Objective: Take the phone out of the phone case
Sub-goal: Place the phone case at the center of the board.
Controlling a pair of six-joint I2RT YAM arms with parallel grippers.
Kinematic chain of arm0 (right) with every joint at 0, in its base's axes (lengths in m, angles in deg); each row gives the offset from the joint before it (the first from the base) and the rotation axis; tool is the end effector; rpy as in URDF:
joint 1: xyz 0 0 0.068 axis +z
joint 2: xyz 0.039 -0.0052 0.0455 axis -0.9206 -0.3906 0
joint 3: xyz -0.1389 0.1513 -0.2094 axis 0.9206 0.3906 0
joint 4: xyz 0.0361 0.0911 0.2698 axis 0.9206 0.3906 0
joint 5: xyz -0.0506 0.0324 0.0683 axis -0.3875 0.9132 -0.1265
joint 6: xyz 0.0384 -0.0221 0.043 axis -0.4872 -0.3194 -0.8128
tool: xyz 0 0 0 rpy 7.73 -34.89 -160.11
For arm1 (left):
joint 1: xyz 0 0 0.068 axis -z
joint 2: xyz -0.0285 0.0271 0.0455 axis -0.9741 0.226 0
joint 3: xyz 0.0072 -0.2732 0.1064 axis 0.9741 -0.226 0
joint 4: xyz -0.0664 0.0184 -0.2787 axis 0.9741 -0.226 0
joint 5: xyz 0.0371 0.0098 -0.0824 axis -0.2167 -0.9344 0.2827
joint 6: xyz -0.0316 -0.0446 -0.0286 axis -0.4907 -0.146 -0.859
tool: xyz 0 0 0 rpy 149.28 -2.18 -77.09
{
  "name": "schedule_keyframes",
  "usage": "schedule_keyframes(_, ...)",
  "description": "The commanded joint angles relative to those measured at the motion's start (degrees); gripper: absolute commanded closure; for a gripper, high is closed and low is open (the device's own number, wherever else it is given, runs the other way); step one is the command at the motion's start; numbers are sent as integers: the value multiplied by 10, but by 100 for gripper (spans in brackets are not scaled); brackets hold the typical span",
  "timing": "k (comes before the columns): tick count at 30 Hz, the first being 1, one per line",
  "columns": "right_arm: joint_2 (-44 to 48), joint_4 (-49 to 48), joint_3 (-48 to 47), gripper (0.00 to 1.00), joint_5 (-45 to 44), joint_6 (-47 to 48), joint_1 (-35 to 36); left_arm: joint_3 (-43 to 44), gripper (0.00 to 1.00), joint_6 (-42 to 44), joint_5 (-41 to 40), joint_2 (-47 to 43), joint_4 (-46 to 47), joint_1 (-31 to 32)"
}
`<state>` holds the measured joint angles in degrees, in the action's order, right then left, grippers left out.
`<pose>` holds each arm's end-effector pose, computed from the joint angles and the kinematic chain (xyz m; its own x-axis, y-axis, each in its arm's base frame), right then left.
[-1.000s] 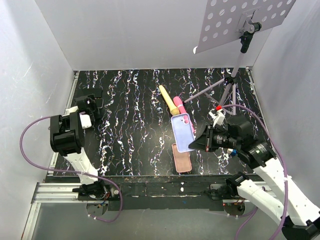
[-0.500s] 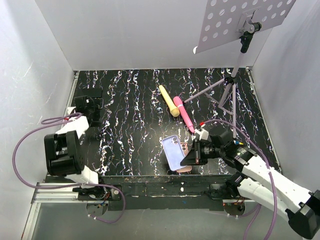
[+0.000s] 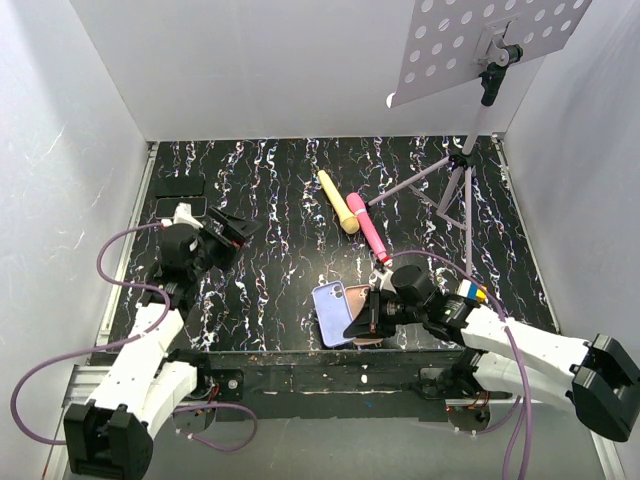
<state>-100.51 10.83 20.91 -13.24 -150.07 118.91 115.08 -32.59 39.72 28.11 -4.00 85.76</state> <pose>0.1173 0.1776 0.1937 -0.9762 0.0805 -0.2016 -0.1240 0.5556 0.8221 0.2204 -0.0450 0.2727 -0.5010 -0.7906 -0.3522 -0.1778 0.4923 -0.8521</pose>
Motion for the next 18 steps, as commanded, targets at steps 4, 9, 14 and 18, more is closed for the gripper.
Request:
schedule_keyframes(4,-50,-103,24,99,-56,-42,5,-18,3,49,83,-113,-72,2)
schedule_keyframes(9,-92,-106,7,99,-70,-39,5,2,3,87,108,-128,-96,6)
schedule_keyframes(14,-133,-117,-5,94,-64,-44,5,12,3,93,134,-140,-108,7)
schedule_keyframes(18,-156,-127,-8,88,-56,-46,5,3,3,84,130,-167,-108,7)
